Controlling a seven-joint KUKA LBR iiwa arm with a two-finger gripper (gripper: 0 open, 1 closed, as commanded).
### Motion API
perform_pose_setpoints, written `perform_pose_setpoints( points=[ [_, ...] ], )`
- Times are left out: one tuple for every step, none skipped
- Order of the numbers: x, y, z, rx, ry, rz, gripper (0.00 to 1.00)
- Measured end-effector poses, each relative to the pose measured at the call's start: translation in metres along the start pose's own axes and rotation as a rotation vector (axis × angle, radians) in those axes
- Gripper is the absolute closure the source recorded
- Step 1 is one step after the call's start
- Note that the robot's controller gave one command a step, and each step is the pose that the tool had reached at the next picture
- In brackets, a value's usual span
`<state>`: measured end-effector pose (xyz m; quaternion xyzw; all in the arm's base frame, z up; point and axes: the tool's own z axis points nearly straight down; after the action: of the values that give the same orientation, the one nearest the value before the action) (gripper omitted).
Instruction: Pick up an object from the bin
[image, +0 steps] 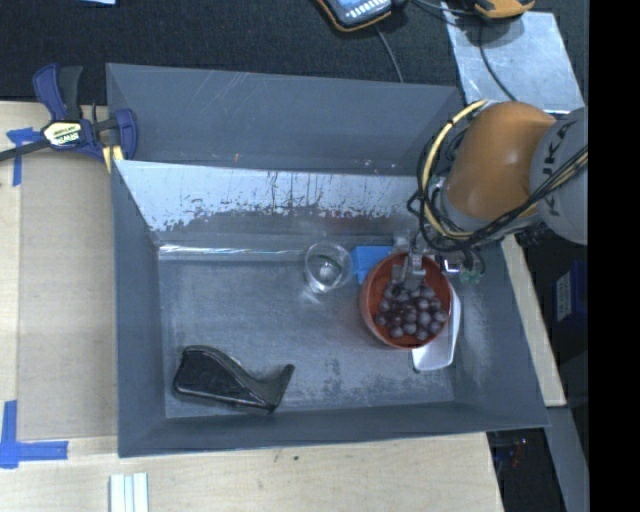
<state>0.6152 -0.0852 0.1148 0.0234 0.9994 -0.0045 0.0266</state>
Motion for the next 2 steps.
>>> perform_pose_setpoints(
  points=[
    [0.0045,0.0168,-0.0260,0.000,-0.009,-0.056,0.00],
    [0.0050,0.0166,-0.0254,0.000,-0.008,-0.056,0.00]
  ],
)
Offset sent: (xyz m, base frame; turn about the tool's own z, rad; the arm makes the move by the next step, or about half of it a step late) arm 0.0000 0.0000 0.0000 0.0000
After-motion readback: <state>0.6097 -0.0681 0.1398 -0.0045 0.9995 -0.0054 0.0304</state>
